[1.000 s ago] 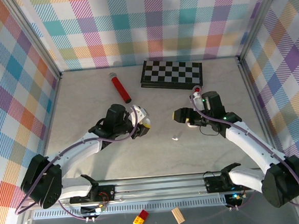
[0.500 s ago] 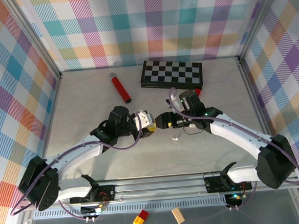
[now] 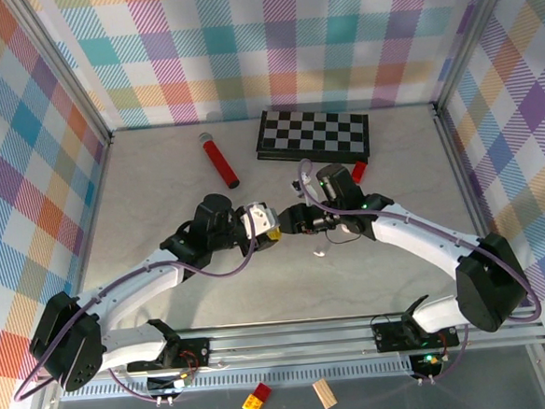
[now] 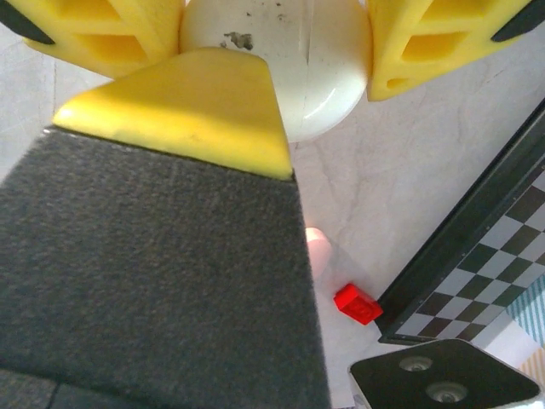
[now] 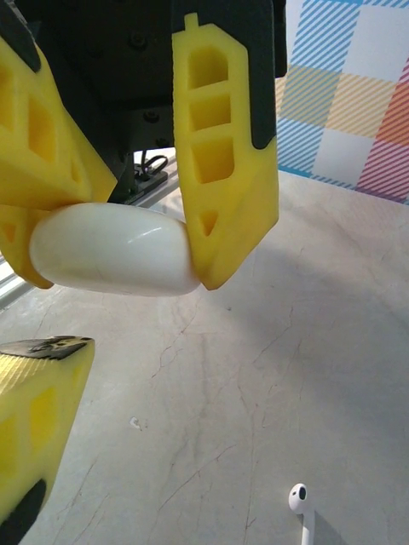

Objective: Insert the wireless bluetooth earbuds into the charging case

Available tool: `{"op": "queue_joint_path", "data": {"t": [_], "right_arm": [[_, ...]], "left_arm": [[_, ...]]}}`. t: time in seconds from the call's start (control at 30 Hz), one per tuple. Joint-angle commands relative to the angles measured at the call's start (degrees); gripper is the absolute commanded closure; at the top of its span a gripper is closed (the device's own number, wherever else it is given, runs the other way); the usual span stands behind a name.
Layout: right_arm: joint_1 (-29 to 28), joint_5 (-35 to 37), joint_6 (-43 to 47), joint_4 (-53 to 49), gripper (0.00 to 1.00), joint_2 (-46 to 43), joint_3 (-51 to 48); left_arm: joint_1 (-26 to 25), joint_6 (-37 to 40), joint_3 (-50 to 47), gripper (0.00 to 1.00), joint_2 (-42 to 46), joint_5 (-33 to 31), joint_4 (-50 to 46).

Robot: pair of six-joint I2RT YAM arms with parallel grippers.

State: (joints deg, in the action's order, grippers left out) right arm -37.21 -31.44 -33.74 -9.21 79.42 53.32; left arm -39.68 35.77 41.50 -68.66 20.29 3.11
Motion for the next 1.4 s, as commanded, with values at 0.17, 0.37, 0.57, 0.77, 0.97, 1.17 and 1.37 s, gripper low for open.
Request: {"op": "queue_joint_path", "data": {"t": [0.17,0.37,0.57,0.77,0.97,1.17,1.37], "right_arm": [[0.0,0.5,1.4,0.7,0.78,1.8,2.9],[0.0,0.8,4.0,1.7,0.82,-0.2,2.0],[0.1,3.4,7.5,7.0,0.86,-4.6,-1.6],[0.2,6.0,11.7,12.0,0.85,-11.3,-5.6],[0.6,5.3,15.7,16.9,0.84,-19.0,-9.6],[0.6,2.8,19.4,17.3,0.83,-24.5,-10.4],[0.6,-0.4,17.6,22.7,0.84,-25.3,-11.4]], "left_arm": [[-0.7,1.7,1.1,0.60,2.2,1.6,-2.0],[-0.7,-0.2,0.3,0.56,3.1,-0.2,-0.3],[0.0,-6.5,-1.5,0.35,5.2,-0.2,4.1],[5.6,-19.3,-5.8,0.26,9.7,7.1,13.9],[13.3,-35.8,-10.3,0.26,9.9,22.2,30.9],[13.8,-47.2,-8.7,0.28,5.1,34.6,42.8],[12.2,-51.9,-7.6,0.35,2.6,40.7,51.0]]}}
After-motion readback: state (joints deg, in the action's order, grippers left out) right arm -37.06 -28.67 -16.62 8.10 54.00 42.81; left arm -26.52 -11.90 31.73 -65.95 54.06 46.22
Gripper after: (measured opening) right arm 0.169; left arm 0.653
